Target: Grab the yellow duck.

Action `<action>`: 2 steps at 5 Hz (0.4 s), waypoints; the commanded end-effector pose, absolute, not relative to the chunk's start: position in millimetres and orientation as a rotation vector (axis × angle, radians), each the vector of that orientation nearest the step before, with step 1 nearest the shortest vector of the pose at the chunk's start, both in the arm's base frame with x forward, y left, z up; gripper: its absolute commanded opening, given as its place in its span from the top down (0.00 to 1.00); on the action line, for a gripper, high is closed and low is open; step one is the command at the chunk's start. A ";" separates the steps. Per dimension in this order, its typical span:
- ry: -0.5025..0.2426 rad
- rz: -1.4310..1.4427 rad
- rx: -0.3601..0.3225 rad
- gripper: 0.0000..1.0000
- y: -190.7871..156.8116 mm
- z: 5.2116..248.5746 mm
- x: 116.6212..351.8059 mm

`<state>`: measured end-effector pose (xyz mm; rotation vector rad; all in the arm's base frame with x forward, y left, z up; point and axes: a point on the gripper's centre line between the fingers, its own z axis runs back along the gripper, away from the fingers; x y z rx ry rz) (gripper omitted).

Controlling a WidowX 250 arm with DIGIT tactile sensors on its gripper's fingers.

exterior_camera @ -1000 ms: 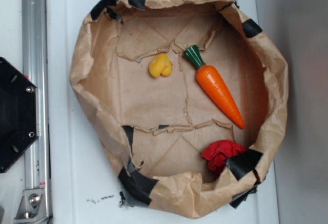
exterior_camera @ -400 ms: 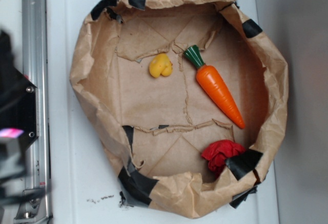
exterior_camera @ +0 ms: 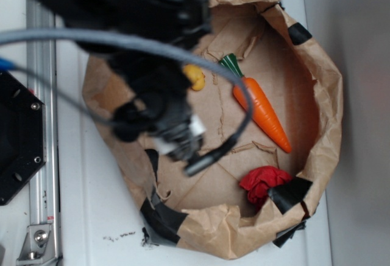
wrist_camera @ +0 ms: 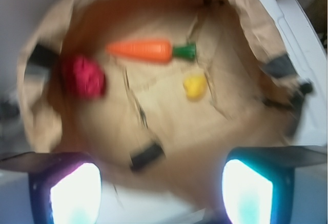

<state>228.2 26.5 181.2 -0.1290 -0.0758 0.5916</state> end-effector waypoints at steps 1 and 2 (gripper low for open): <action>-0.051 0.646 -0.006 0.00 31.2 114.4 258.9; 0.000 0.695 0.048 0.00 50.1 90.4 256.1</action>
